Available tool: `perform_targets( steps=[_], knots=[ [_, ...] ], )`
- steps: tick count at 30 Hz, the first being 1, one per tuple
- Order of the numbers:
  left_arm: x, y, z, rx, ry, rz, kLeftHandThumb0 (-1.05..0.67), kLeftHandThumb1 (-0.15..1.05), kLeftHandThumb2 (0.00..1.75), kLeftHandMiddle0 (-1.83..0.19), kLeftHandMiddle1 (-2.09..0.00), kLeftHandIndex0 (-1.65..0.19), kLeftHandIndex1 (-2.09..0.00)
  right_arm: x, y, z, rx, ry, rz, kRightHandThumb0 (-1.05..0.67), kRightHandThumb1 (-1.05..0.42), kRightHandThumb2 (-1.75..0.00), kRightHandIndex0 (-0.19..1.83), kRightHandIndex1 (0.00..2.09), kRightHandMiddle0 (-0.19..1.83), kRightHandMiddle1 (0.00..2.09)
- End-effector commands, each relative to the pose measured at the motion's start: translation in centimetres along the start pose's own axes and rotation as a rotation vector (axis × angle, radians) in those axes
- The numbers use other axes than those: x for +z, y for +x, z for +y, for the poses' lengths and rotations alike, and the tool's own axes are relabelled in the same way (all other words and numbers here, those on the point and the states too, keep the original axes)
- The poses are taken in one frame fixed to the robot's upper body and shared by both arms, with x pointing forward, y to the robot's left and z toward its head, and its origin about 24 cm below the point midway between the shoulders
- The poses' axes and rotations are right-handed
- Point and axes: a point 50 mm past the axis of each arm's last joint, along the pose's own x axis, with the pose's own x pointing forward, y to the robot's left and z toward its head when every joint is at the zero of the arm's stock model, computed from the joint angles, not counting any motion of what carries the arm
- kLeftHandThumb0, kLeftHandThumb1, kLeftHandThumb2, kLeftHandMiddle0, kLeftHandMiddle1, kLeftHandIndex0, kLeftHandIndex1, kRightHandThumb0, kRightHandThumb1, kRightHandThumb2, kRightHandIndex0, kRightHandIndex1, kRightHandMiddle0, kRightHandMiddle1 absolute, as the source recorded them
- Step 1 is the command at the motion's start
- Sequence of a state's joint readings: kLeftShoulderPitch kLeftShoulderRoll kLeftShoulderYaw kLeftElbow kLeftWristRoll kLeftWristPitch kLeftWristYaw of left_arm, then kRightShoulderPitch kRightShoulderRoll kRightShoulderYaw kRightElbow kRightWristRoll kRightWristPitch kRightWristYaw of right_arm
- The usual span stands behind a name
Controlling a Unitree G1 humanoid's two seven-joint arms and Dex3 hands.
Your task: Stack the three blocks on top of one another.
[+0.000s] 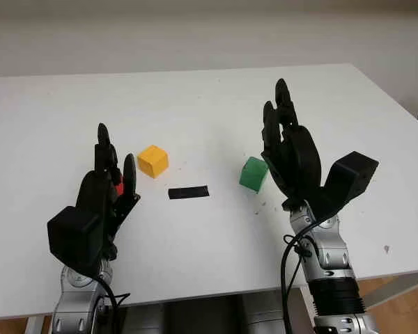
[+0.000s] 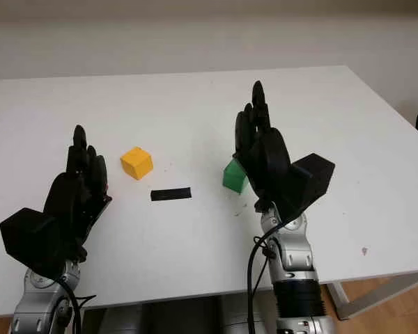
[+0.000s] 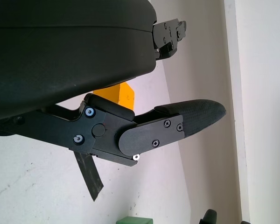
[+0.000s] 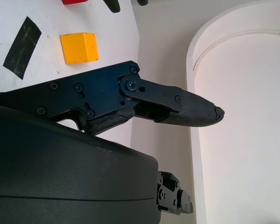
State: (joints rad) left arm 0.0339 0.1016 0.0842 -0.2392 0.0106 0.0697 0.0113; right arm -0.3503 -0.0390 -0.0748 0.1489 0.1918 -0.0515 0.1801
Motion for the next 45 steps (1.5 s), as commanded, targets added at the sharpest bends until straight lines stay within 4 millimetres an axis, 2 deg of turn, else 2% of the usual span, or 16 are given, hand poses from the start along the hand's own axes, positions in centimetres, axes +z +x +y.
perform_targets(
  steps=[1, 11, 13, 18, 22, 24, 26, 28, 32, 35, 39, 45],
  knots=[
    [0.9, 0.0, 0.0, 0.002, 0.002, -0.034, -0.74, 1.05, 0.67, 0.18, -0.04, 0.18, -0.03, 0.5, 0.0, 0.0, 0.007, -0.008, -0.02, -0.78, -1.05, -0.62, -0.19, 0.0, -0.19, 0.0],
    [0.7, -0.1, -0.3, -0.014, 0.009, -0.018, -0.74, 1.05, 0.68, 0.19, -0.01, 0.19, -0.01, 0.2, 0.1, 0.2, 0.005, 0.001, -0.008, -0.76, -1.05, -0.62, -0.19, 0.0, -0.19, 0.0],
    [1.0, -0.2, 0.0, 0.004, 0.059, -0.046, -0.73, 1.05, 0.66, 0.17, -0.03, 0.17, -0.02, 0.0, 0.0, 0.1, 0.011, -0.002, -0.006, -0.77, -1.05, -0.62, -0.19, 0.0, -0.19, 0.0],
    [2.7, -0.2, 1.5, 0.053, 0.21, -0.143, -0.66, 1.05, 0.54, -0.03, -0.11, 0.02, -0.1, -0.3, 0.0, -0.1, 0.023, -0.015, -0.006, -0.76, -1.05, -0.62, -0.19, 0.0, -0.19, 0.0],
    [4.9, 0.4, 4.0, 0.059, 0.322, -0.212, -0.64, 1.05, 0.3, -0.32, -0.12, -0.25, -0.2, -0.1, 0.0, -0.3, 0.044, -0.013, -0.006, -0.77, -1.05, -0.62, -0.19, 0.0, -0.19, 0.0],
    [5.9, 0.8, 5.2, 0.008, 0.382, -0.232, -0.64, 1.05, 0.24, -0.38, -0.11, -0.33, -0.23, 0.1, 0.2, -0.3, 0.061, -0.014, -0.014, -0.76, -1.05, -0.63, -0.19, 0.0, -0.19, 0.0],
    [7.3, 1.4, 6.7, -0.062, 0.504, -0.228, -0.62, 1.0, 0.11, -0.44, -0.11, -0.39, -0.26, 0.5, 0.4, -0.4, 0.07, -0.015, -0.021, -0.76, -1.05, -0.64, -0.19, 0.0, -0.19, 0.0],
    [8.1, 1.8, 7.6, -0.103, 0.586, -0.213, -0.63, 0.95, 0.06, -0.47, -0.11, -0.41, -0.26, 0.7, 0.5, -0.5, 0.073, -0.021, -0.025, -0.75, -1.05, -0.64, -0.19, 0.0, -0.19, 0.0],
    [9.8, 2.6, 8.9, -0.203, 0.752, -0.162, -0.62, 0.86, 0.03, -0.48, -0.1, -0.4, -0.24, 1.2, 0.7, -0.7, 0.086, -0.034, -0.037, -0.75, -1.05, -0.64, -0.19, 0.0, -0.19, 0.0],
    [11.2, 3.0, 9.6, -0.279, 0.999, -0.115, -0.66, 0.85, 0.04, -0.44, -0.07, -0.39, -0.21, 1.4, 0.7, -0.9, 0.086, -0.046, -0.037, -0.74, -1.05, -0.64, -0.19, 0.0, -0.19, 0.0],
    [12.8, 3.3, 9.8, -0.366, 1.231, -0.014, -0.68, 0.85, 0.05, -0.37, -0.04, -0.38, -0.17, 1.5, 0.5, -1.1, 0.077, -0.05, -0.039, -0.74, -1.05, -0.64, -0.19, 0.0, -0.19, 0.0],
    [13.3, 4.0, 8.9, -0.481, 1.377, 0.071, -0.65, 0.83, 0.05, -0.36, -0.04, -0.38, -0.1, 1.5, 0.1, -1.1, 0.075, -0.055, -0.038, -0.74, -1.05, -0.65, -0.19, 0.0, -0.19, 0.0]
  ],
)
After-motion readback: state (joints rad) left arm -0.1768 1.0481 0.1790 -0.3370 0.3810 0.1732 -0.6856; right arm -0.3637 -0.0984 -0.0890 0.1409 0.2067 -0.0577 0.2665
